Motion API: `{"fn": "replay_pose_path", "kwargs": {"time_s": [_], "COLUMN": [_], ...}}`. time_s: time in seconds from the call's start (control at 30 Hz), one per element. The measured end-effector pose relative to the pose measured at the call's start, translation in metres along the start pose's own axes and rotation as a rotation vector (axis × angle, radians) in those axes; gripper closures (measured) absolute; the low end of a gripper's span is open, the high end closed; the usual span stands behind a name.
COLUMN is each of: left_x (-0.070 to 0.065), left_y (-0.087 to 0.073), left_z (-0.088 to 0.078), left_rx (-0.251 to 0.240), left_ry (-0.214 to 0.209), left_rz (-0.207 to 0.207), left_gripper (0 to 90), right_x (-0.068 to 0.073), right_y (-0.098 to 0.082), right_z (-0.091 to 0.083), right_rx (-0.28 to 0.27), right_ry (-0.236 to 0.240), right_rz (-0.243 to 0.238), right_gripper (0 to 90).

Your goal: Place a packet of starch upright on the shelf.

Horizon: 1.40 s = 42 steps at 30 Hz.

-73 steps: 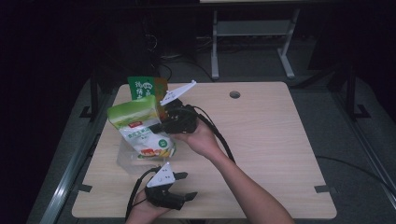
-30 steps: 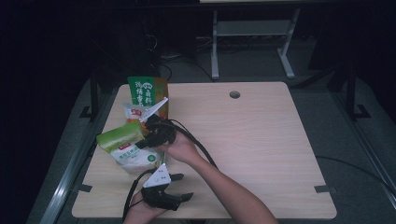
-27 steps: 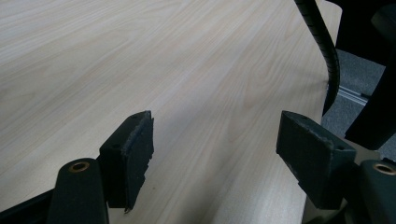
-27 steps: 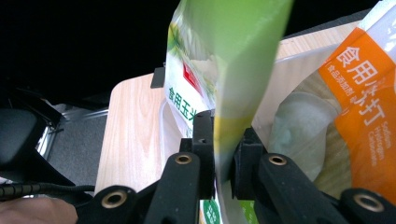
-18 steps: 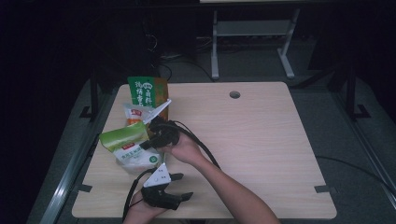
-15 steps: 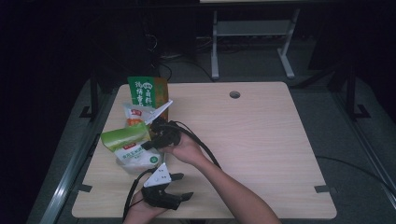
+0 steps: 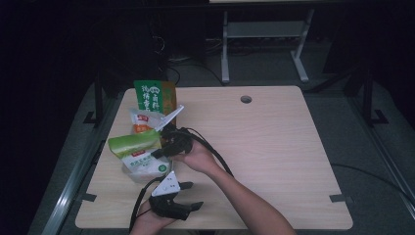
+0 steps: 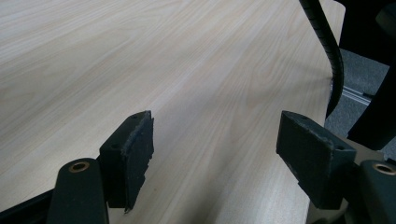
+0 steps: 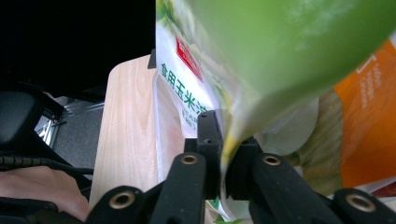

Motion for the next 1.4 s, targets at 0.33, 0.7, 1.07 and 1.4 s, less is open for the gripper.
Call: {"fn": "replay_pose_path", "kwargs": {"time_s": [0.33,0.7,1.07,1.4], "left_x": [0.000,0.006,0.012,0.015], "left_y": [0.002,0.007,0.015,0.013], "left_z": [0.002,0.001,0.006,0.007], "left_rx": [0.001,0.007,-0.002,0.016], "left_ry": [-0.001,0.005,0.008,0.010], "left_rz": [0.006,0.009,0.003,0.010], "left_gripper": [27.2,27.4,27.4,27.0], "right_x": [-0.001,-0.009,-0.027,-0.052], "right_y": [-0.002,-0.010,-0.024,-0.041], "right_z": [-0.017,-0.045,-0.080,-0.106], "right_rx": [-0.019,-0.033,-0.058,-0.077], "right_ry": [0.012,-0.012,-0.053,-0.104], "right_rz": [0.001,0.016,0.058,0.129], "right_gripper": [73.2,62.2,53.8,45.3]}}
Point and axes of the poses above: each handheld gripper's, and its own axes: z roughly forward along the jaws, y roughly out of its top, x roughly to its left, the point moved 3 cm from there along z, roughly forward along the jaws, and after that the axes turned 15 degrees about z, right-handed, at the moved point
